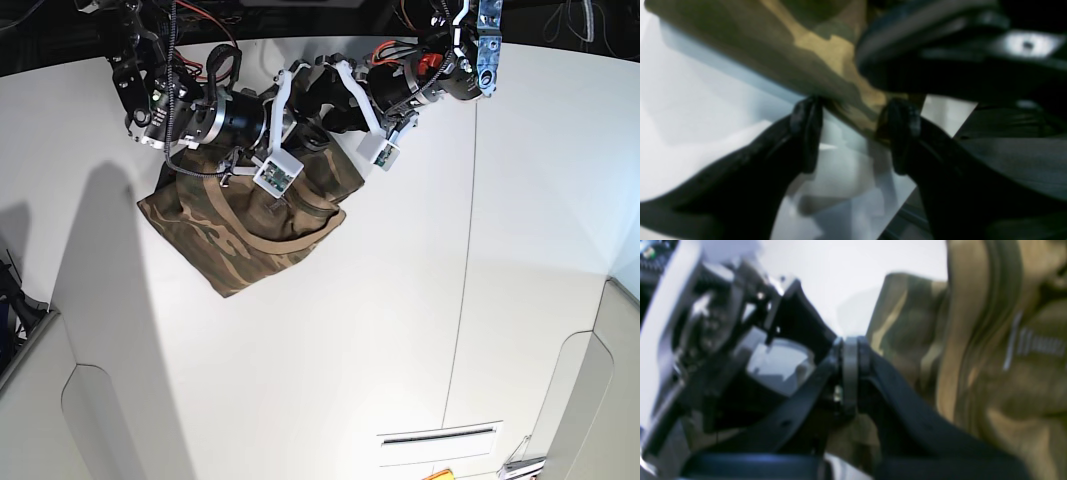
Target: Fold the T-shirt properly
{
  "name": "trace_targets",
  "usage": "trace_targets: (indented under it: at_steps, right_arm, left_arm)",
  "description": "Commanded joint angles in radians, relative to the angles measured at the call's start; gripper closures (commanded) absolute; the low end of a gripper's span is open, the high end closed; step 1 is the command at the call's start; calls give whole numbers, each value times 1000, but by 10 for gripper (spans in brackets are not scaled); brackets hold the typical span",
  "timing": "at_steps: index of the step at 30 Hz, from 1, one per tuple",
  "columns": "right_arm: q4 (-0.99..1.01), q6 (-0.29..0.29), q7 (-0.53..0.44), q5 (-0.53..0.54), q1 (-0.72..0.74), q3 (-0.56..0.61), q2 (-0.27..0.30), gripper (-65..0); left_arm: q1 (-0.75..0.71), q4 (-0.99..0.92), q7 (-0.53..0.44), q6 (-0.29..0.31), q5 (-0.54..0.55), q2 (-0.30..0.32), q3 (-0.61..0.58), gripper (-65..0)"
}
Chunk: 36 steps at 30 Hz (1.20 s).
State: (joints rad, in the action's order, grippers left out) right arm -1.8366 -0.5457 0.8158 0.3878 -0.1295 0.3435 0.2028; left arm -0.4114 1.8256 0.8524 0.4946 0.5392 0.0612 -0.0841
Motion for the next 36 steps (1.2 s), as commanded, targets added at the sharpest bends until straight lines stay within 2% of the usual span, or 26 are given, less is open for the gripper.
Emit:
trace_targets:
  at_steps: [1, 8, 11, 12, 13, 17, 20, 26, 36]
  right_arm:
    - [-34, 0, -22, 21, 13, -2, -16, 0]
    - [-73, 5, -7, -12, 22, -2, -57, 0]
    - [-73, 74, -7, -14, 21, -2, -56, -308]
    - [-73, 80, -7, -32, 22, -2, -56, -367]
    - [-73, 80, -7, -57, 21, -2, -56, -377]
    - [-72, 90, 4, -211, 21, -2, -55, -375]
    - [-72, 98, 3, -274, 21, -2, -42, -375]
    - [-68, 124, -14, -314, 21, -1, -12, -375]
    - [-69, 132, -13, -326, 21, -1, -12, -374]
  left_arm:
    - [4, 8, 1, -3, -3, 0, 0, -344]
    - [5, 8, 1, 26, 36, 0, 0, -344]
    - [4, 8, 3, 26, 37, 0, 0, -344]
    - [4, 8, 5, 26, 36, 0, 0, -344]
    - [4, 8, 5, 26, 36, 0, 0, -344]
    - [4, 8, 5, 26, 37, 0, 0, -344]
    - [4, 8, 5, 26, 37, 0, 0, -344]
    - [4, 8, 5, 26, 37, 0, 0, -344]
    - [4, 8, 5, 27, 37, 0, 0, -344]
